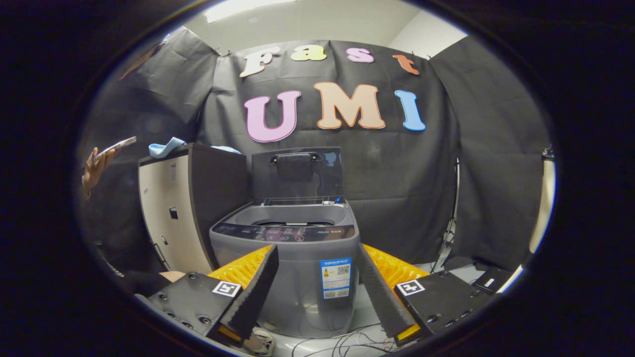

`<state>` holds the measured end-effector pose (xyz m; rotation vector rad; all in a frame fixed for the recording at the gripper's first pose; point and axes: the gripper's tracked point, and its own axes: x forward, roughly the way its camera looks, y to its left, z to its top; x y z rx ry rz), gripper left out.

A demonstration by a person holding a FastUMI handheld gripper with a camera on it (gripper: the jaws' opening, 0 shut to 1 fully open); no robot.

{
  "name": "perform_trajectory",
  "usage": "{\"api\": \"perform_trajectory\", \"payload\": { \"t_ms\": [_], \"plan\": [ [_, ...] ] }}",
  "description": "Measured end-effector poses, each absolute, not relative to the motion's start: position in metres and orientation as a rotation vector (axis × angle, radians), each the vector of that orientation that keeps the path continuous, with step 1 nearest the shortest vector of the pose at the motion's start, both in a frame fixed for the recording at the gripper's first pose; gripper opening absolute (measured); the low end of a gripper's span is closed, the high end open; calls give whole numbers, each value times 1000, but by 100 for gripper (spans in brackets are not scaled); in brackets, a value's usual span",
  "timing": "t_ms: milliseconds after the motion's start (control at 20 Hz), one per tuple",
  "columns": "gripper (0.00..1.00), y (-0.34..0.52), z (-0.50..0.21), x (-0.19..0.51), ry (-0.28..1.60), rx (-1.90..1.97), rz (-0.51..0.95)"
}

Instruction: Put the clothes into the washing machine and then close the washing machine lid.

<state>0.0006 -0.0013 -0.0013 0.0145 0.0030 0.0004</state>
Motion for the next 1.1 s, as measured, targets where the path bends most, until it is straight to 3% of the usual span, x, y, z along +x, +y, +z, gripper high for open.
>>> {"api": "perform_trajectory", "payload": {
  "t_ms": [250,450,800,1100],
  "plan": [
    [98,7,13,12,-21,23,-16],
    [98,47,71,47,-74,37,35],
    [97,176,208,116,-199,36,232],
    [97,318,266,162,-178,7,436]
  ]
}}
